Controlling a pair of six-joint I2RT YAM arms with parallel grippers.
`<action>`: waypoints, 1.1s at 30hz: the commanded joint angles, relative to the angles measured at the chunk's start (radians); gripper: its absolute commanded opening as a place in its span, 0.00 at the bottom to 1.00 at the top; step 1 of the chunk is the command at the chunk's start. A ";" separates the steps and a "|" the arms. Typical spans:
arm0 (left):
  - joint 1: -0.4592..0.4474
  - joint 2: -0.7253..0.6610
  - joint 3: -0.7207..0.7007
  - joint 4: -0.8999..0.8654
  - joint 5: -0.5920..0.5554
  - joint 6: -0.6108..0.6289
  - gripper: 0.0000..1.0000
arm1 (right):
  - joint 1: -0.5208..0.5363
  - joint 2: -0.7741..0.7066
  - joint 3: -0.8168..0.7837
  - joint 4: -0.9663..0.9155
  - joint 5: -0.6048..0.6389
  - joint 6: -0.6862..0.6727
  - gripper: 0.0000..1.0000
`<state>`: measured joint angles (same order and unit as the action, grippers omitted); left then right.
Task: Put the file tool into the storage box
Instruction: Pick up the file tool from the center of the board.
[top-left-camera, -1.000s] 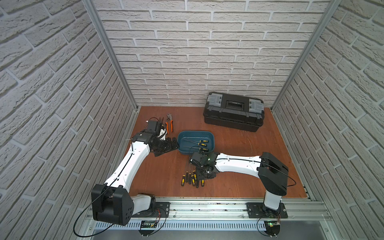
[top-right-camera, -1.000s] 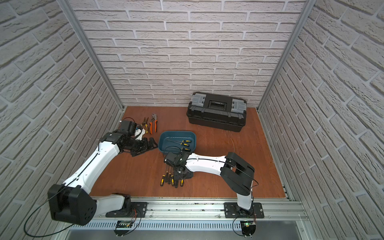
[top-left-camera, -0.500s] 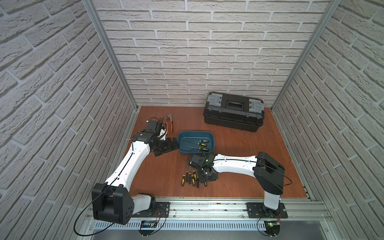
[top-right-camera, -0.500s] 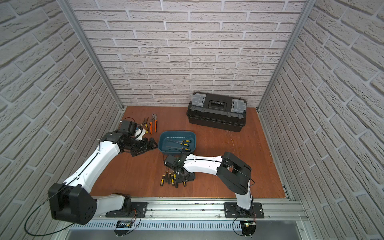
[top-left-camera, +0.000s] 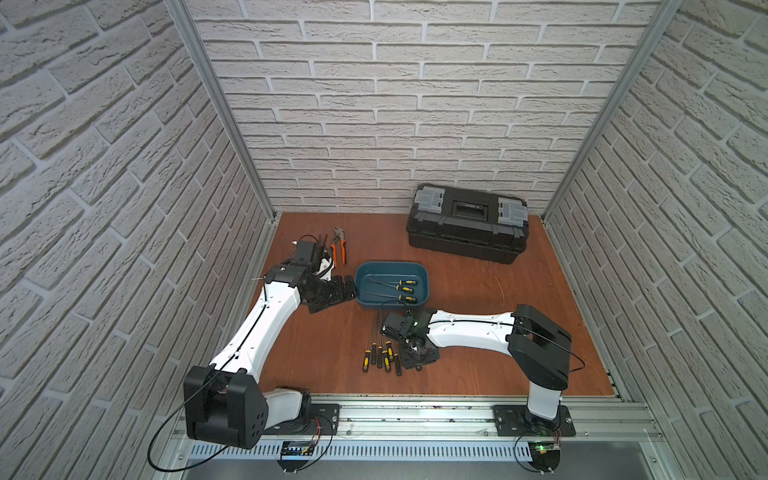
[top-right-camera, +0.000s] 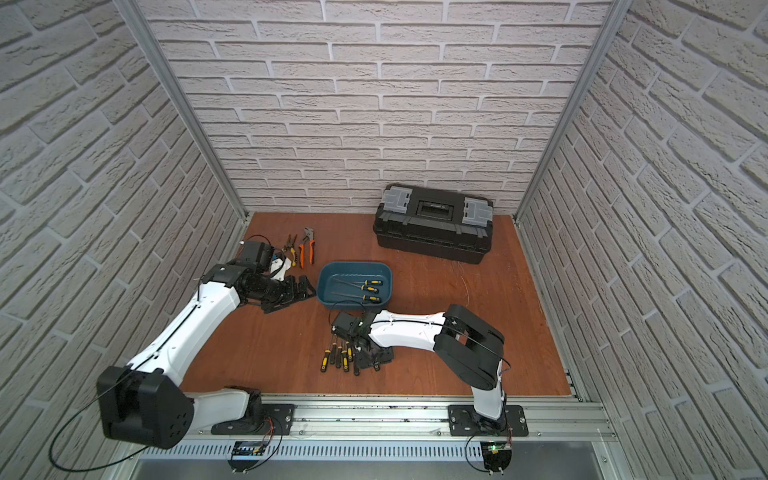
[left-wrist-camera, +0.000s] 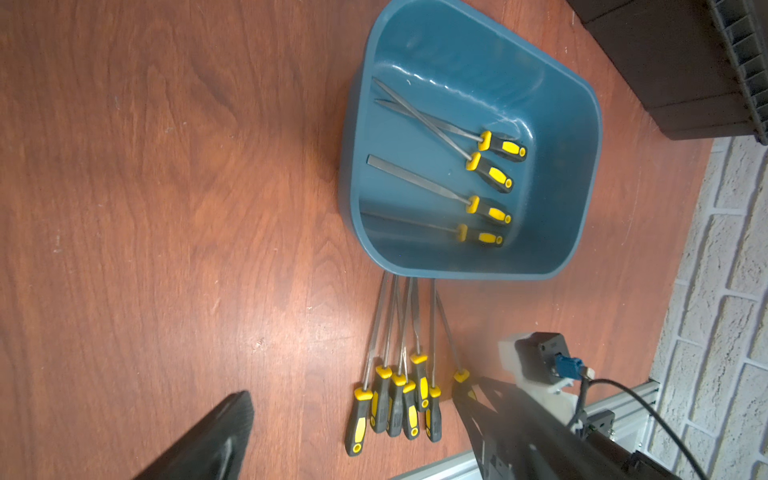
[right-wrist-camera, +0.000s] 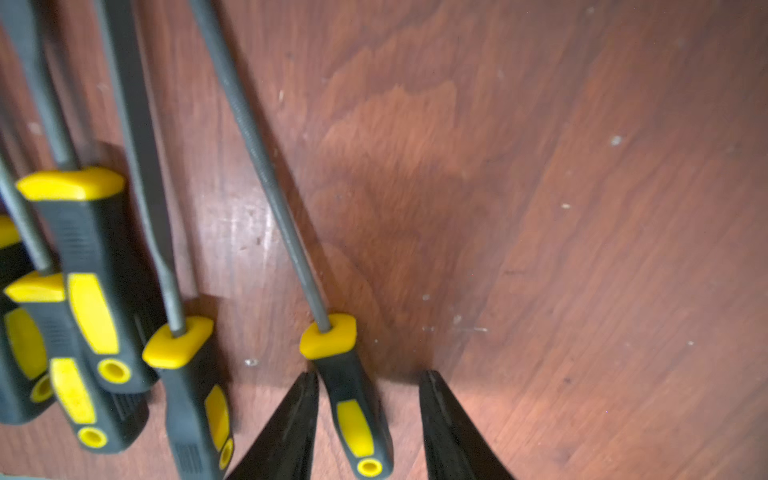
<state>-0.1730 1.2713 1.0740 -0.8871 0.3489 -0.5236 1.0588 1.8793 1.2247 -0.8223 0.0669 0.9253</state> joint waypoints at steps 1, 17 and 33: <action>0.003 -0.016 0.027 -0.021 -0.012 0.015 0.98 | 0.013 0.004 0.015 0.005 0.022 -0.028 0.42; -0.027 -0.029 0.075 -0.036 -0.052 0.015 0.98 | 0.019 -0.040 -0.076 0.018 0.061 -0.043 0.20; -0.042 -0.020 0.136 -0.032 -0.054 0.005 0.98 | 0.030 -0.205 -0.158 -0.069 0.181 0.023 0.11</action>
<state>-0.2108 1.2537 1.1748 -0.9203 0.2985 -0.5240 1.0798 1.7275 1.0653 -0.8352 0.1860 0.9257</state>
